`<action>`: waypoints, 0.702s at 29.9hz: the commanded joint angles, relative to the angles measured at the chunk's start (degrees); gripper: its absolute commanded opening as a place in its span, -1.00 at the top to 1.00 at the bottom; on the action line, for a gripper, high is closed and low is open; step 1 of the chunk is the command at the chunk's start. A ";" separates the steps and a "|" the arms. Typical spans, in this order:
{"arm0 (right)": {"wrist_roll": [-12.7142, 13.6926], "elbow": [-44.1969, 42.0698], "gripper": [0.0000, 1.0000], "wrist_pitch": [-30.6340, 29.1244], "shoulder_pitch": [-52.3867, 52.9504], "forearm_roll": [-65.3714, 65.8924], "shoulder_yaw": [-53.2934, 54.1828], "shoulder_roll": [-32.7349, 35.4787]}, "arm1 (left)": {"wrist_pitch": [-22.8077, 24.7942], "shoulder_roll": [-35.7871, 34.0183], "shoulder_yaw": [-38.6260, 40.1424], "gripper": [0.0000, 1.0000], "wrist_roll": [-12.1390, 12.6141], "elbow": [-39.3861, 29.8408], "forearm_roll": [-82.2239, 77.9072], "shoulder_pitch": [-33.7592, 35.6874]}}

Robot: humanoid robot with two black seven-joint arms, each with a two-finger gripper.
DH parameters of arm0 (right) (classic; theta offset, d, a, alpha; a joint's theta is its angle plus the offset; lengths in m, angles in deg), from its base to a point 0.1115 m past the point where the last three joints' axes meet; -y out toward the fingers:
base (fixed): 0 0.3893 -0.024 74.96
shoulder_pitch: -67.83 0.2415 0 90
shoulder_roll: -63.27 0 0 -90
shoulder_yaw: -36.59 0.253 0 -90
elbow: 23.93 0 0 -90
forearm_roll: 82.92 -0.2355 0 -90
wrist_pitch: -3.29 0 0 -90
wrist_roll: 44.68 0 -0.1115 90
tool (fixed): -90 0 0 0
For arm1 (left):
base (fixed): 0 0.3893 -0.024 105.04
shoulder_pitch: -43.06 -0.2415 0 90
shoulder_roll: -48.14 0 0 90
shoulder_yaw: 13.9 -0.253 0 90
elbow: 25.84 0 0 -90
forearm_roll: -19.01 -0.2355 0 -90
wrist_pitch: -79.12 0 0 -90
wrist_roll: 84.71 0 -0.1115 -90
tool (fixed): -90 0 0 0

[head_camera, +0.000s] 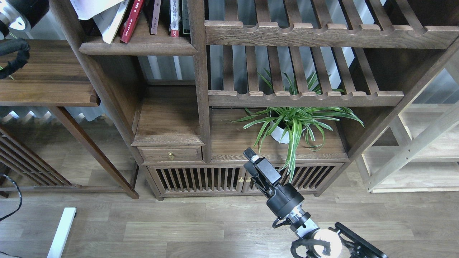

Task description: Organize books on shelf

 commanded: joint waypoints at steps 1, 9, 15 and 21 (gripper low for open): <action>0.00 -0.01 -0.98 0.00 -0.07 0.00 0.71 0.57 | 0.10 -0.51 -0.48 1.00 1.14 -0.62 0.32 -0.50; 0.00 -0.01 -0.98 0.00 -0.07 0.00 0.80 1.01 | 0.72 -3.58 0.31 0.98 2.73 -1.41 0.32 -0.94; 0.00 -0.01 -0.98 0.00 -0.16 0.00 0.71 0.92 | 0.19 -4.20 0.92 0.98 2.11 -0.53 0.58 -1.30; 0.00 -0.01 -0.98 0.00 -0.25 0.00 0.80 0.92 | -0.25 -3.24 0.05 1.00 1.06 0.44 0.58 -1.30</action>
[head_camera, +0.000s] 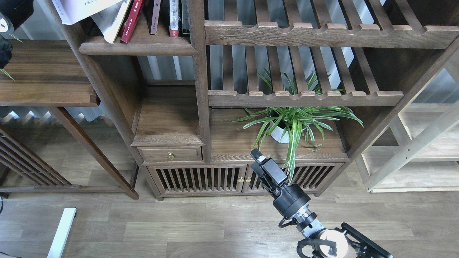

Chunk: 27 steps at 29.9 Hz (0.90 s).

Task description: Organize books on shelf

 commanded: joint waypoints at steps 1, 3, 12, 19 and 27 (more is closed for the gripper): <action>0.00 -0.01 -0.98 0.00 -0.36 0.00 0.07 0.00 | -0.48 0.80 -0.87 1.00 -0.36 0.33 -0.08 0.00; 0.00 -0.01 -0.98 0.00 -0.45 0.00 -0.02 0.00 | -2.23 1.50 -1.22 1.00 -0.36 0.42 -0.08 0.00; 0.00 0.08 -0.98 0.00 -0.45 0.00 -0.19 -0.27 | -5.93 3.27 -3.24 1.00 -0.18 2.79 -0.08 1.31; 0.00 -0.01 -0.98 0.00 -0.71 0.00 -0.10 -0.36 | -5.93 3.79 -6.14 1.00 -0.36 4.11 -0.16 3.24; 0.00 -0.01 -0.98 0.00 -0.89 0.00 -0.10 -0.18 | -5.93 6.69 -10.44 1.00 -4.12 10.60 -0.60 10.53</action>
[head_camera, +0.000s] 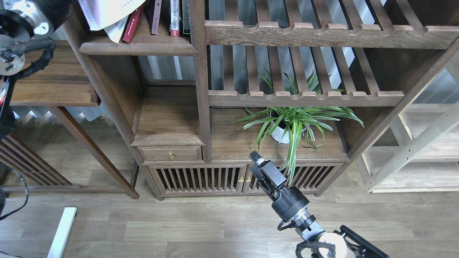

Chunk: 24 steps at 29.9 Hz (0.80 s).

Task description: Organize books on shelf

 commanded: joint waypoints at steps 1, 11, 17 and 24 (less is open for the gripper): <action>0.00 -0.01 -0.98 0.00 -0.11 0.00 0.09 0.42 | 0.08 0.79 -2.86 1.00 -3.88 3.97 0.04 3.49; 0.00 -0.01 -0.98 0.00 -1.17 -0.09 1.23 1.30 | 0.69 0.88 -5.76 1.00 -7.66 7.40 0.04 3.85; 0.00 -0.01 -0.98 0.00 -1.25 -0.09 1.32 1.30 | 0.69 2.38 -8.84 1.00 -11.98 10.31 0.04 5.08; 0.00 0.08 -0.98 0.00 -1.78 -0.09 1.76 1.30 | 0.78 2.29 -9.54 0.83 -15.49 11.19 0.48 3.59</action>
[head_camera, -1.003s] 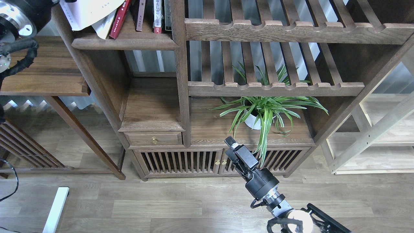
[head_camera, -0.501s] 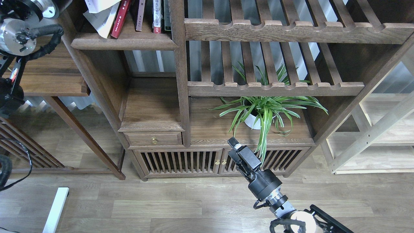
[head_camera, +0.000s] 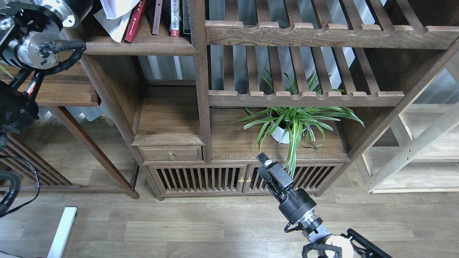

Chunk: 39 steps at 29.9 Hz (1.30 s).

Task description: Organize books on shelf

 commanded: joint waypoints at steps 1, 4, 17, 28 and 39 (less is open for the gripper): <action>0.00 -0.01 -0.98 0.00 -0.11 -0.05 0.07 0.00 | 0.00 -0.13 -0.58 0.73 -2.54 0.09 0.13 -1.26; 0.00 -0.01 -0.98 0.00 -0.20 -0.05 -0.02 0.00 | -0.79 -0.05 -1.11 0.16 -3.07 0.44 0.04 -1.96; 0.00 -0.01 -0.98 0.00 -0.46 -0.05 0.07 -0.27 | -0.35 1.09 -1.55 0.24 -3.69 0.00 0.40 -2.05; 0.00 -0.01 -0.98 0.00 -0.46 -0.05 -0.02 -0.27 | 0.96 1.54 -0.23 0.95 -6.85 -1.14 1.62 0.76; 0.09 -0.01 -0.98 0.00 -0.46 -0.05 -0.19 -0.35 | 0.96 -4.96 2.05 0.97 -3.08 -10.36 2.06 0.41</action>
